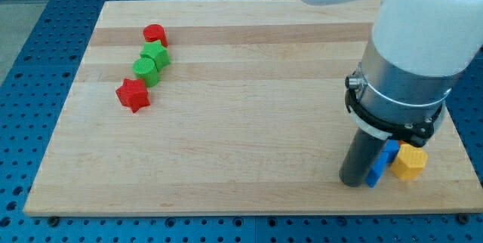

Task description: Push red star into the group of blocks

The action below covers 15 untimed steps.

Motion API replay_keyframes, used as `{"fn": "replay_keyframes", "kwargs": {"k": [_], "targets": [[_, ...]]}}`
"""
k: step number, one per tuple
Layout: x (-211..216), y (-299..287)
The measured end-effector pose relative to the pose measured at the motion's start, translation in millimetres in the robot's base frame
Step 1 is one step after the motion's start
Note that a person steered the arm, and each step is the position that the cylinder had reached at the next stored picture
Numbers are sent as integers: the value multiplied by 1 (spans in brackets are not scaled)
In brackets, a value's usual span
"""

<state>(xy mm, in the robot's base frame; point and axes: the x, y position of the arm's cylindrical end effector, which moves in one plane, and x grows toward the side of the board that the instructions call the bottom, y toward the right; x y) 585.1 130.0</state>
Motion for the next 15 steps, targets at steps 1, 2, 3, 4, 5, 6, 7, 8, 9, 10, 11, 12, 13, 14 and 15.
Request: {"fn": "replay_keyframes", "kwargs": {"k": [1, 2, 3, 4, 5, 6, 7, 8, 9, 10, 11, 12, 13, 14, 15], "targets": [[0, 14], [0, 15], [0, 18], [0, 28], [0, 13], [-8, -57], [-25, -140], [-40, -218], [-56, -292], [-69, -350], [-69, -380], [-103, -383], [-166, -375], [-166, -375], [-163, -345]]}}
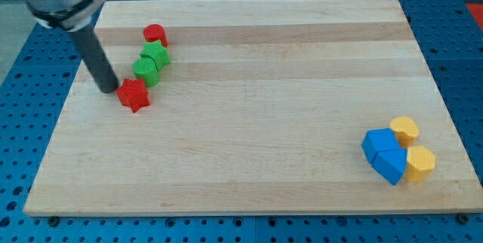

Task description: Push red star into the group of blocks

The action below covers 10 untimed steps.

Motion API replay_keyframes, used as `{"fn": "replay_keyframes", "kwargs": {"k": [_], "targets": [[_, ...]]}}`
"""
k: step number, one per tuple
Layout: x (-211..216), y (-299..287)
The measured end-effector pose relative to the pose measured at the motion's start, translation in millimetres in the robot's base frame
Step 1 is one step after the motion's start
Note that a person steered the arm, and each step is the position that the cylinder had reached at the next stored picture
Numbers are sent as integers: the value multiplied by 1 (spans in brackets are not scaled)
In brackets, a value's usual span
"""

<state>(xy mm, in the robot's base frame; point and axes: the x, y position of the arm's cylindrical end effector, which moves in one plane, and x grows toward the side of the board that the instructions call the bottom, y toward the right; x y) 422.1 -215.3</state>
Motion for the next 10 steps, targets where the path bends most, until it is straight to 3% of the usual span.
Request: {"fn": "replay_keyframes", "kwargs": {"k": [4, 6, 7, 9, 10], "targets": [[91, 100], [102, 174], [100, 181], [105, 84], [45, 109]]}}
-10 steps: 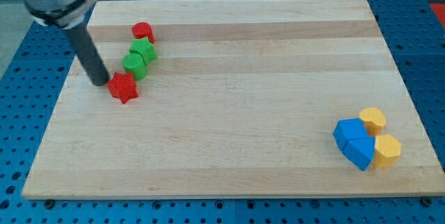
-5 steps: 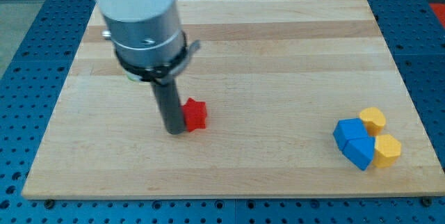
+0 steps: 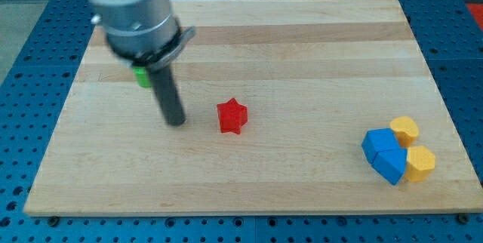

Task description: Push red star into the group of blocks

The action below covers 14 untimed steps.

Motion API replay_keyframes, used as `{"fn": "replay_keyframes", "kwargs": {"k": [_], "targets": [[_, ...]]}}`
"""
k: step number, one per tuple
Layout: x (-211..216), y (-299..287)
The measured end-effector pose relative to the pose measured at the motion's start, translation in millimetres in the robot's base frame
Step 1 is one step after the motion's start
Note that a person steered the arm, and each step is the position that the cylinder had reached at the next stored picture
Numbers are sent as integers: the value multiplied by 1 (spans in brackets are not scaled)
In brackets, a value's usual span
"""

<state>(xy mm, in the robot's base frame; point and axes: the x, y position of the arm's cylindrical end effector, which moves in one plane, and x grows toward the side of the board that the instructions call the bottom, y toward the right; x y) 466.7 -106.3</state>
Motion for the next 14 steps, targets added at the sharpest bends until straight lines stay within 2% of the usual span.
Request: {"fn": "replay_keyframes", "kwargs": {"k": [1, 3, 6, 8, 9, 10, 12, 13, 14], "targets": [[0, 4], [40, 62], [70, 147], [84, 77], [69, 71], [13, 103], [22, 120], [51, 183], [61, 204]]}}
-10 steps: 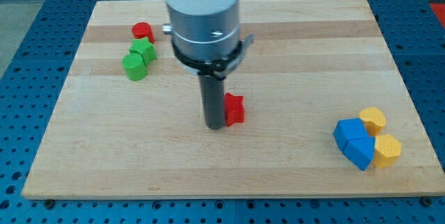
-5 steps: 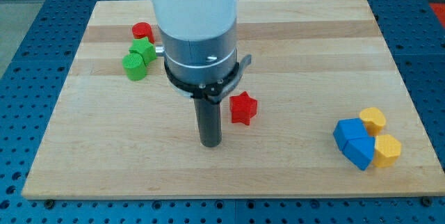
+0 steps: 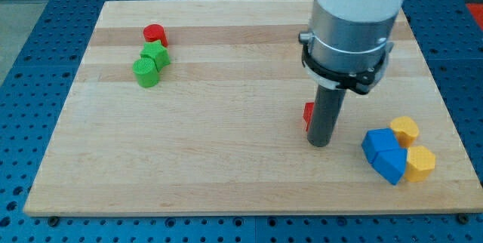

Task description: Push red star into the group of blocks

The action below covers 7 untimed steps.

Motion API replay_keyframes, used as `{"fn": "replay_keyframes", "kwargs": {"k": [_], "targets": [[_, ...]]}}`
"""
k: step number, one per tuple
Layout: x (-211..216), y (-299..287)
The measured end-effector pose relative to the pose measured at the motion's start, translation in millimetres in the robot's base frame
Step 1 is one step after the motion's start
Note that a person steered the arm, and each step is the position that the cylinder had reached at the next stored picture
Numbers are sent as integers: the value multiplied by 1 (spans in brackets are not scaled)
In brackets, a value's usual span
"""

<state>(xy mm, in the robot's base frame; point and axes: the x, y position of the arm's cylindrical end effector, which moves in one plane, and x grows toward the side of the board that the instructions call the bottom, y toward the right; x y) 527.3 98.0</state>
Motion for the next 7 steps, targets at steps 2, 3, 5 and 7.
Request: {"fn": "replay_keyframes", "kwargs": {"k": [2, 3, 5, 7], "targets": [[1, -60], [-25, -62], [-36, 12], [-31, 38]]}}
